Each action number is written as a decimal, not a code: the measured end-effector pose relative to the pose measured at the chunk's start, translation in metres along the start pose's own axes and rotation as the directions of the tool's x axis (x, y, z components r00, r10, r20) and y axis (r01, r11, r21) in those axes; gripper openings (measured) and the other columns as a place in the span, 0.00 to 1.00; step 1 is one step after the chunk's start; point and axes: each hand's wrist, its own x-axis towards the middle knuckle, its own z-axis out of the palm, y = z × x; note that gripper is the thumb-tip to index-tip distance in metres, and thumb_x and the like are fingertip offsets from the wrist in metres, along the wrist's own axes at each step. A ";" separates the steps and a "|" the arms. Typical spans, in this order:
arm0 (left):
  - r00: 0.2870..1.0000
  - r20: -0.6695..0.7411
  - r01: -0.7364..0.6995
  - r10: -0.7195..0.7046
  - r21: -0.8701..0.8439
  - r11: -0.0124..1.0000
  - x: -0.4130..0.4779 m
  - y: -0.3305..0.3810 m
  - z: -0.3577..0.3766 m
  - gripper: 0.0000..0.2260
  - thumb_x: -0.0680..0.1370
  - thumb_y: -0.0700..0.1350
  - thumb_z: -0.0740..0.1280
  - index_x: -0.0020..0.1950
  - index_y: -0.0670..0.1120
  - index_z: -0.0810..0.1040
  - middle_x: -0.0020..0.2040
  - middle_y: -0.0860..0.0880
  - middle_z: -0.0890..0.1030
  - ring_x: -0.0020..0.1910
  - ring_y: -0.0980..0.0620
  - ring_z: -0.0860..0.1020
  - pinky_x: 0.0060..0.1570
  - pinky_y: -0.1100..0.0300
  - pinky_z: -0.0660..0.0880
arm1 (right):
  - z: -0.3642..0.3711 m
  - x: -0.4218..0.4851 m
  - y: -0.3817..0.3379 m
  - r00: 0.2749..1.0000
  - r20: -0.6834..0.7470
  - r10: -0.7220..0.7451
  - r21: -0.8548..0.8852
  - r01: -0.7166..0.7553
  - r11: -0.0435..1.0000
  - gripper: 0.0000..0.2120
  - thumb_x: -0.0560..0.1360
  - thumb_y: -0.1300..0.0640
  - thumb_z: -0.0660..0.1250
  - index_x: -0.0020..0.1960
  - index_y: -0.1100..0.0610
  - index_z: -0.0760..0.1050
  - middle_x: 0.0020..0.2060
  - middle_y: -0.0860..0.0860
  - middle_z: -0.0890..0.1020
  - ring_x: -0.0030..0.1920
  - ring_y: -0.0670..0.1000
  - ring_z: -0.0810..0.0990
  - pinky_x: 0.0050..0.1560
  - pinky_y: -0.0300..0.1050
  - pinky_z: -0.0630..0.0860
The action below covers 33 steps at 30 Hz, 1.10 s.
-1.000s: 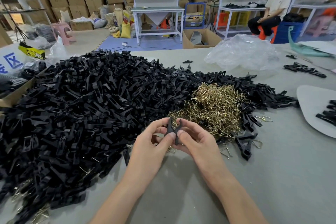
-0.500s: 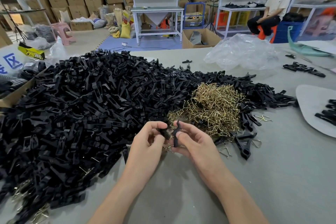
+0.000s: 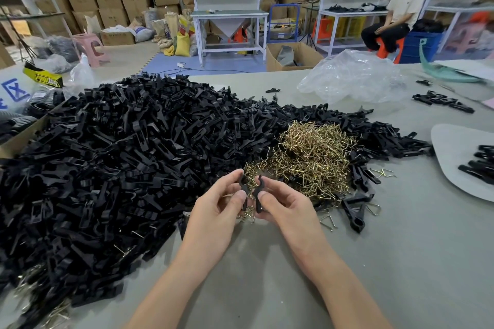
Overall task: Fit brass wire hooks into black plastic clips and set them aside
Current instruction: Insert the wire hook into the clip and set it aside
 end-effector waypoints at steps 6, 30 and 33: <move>1.000 -0.020 -0.005 0.005 -0.026 1.000 -0.001 -0.001 0.001 0.13 0.80 0.40 0.69 0.59 0.58 0.78 0.49 0.60 0.84 0.48 0.59 0.83 0.47 0.70 0.75 | 0.001 0.000 0.000 1.000 -0.013 -0.009 -0.020 0.009 1.000 0.13 0.79 0.64 0.68 0.59 0.51 0.82 0.52 0.49 0.87 0.50 0.47 0.84 0.49 0.42 0.81; 0.980 -0.008 -0.188 0.198 0.283 0.940 -0.011 -0.002 0.008 0.11 0.78 0.45 0.69 0.58 0.58 0.77 0.52 0.62 0.80 0.50 0.62 0.80 0.46 0.75 0.72 | 0.000 -0.002 -0.005 0.998 0.057 -0.028 0.138 0.020 0.990 0.18 0.77 0.67 0.70 0.60 0.49 0.83 0.44 0.57 0.85 0.48 0.55 0.86 0.47 0.42 0.82; 0.975 0.010 -0.216 0.221 0.265 0.940 -0.011 -0.003 0.007 0.11 0.79 0.44 0.68 0.58 0.57 0.77 0.52 0.60 0.80 0.51 0.58 0.80 0.44 0.75 0.73 | -0.001 -0.002 -0.007 0.996 0.081 -0.029 0.170 0.015 0.985 0.12 0.74 0.61 0.72 0.54 0.49 0.85 0.42 0.54 0.85 0.47 0.56 0.86 0.46 0.43 0.82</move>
